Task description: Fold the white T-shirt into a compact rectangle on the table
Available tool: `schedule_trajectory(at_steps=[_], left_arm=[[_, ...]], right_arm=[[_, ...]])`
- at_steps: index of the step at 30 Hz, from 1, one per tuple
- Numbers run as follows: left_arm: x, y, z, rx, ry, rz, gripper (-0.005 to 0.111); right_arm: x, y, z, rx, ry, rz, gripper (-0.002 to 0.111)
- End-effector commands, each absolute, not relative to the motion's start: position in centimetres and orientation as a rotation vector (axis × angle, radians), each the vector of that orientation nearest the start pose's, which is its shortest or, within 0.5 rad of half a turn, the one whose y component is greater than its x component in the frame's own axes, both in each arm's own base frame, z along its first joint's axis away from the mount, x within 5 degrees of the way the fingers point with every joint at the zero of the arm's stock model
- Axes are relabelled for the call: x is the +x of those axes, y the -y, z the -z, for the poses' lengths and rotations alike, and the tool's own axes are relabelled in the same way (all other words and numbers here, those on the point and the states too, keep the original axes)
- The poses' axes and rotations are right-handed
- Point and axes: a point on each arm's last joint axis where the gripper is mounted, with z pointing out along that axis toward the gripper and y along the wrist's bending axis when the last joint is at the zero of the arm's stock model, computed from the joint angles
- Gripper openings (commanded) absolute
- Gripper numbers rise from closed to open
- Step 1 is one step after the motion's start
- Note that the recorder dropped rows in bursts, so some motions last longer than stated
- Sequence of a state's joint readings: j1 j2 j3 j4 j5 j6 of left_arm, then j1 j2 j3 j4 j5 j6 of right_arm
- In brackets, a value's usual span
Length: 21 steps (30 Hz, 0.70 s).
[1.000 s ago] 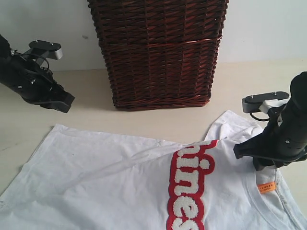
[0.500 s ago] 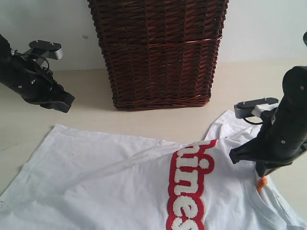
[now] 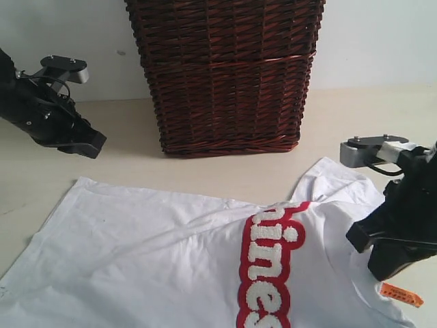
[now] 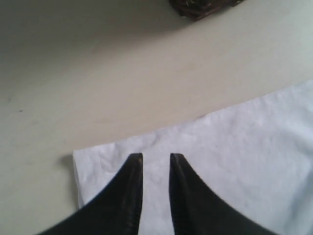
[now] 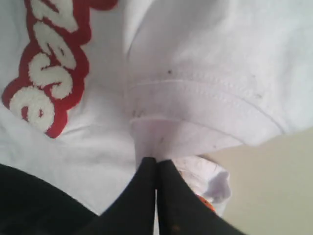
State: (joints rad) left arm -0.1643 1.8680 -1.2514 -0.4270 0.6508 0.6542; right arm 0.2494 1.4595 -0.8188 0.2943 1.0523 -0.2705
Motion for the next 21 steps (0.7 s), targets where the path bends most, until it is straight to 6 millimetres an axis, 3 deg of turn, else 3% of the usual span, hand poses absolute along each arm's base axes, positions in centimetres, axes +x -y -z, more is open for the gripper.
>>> schedule_trajectory(at_steps=[1, 5, 8, 10, 13, 15, 21], left_arm=[[37.4, 8.5, -19.6, 0.685, -2.587, 0.305, 0.021], [37.5, 8.4, -19.7, 0.68, -2.581, 0.302, 0.021], [37.5, 8.4, -19.7, 0.679, -2.579, 0.3, 0.021], [37.4, 8.5, -19.7, 0.681, -2.582, 0.303, 0.021], [37.3, 8.5, -19.6, 0.682, -2.594, 0.312, 0.021], [37.3, 8.5, -19.6, 0.684, -2.597, 0.314, 0.021], [37.3, 8.5, -19.6, 0.685, -2.599, 0.316, 0.021]], right_arm=[[19.3, -8.9, -22.5, -0.715, -3.087, -0.423, 0.0], [16.8, -10.7, -23.8, -0.939, -3.061, -0.418, 0.0], [15.6, -11.4, -23.5, -1.027, -3.055, -0.353, 0.0], [15.4, -11.3, -23.1, -1.091, -3.053, -0.282, 0.0], [15.8, -11.0, -22.4, -1.036, -3.106, -0.173, 0.001], [16.1, -10.9, -22.0, -1.026, -3.129, -0.126, 0.005], [16.6, -11.1, -21.0, -1.076, -3.16, -0.092, 0.03]])
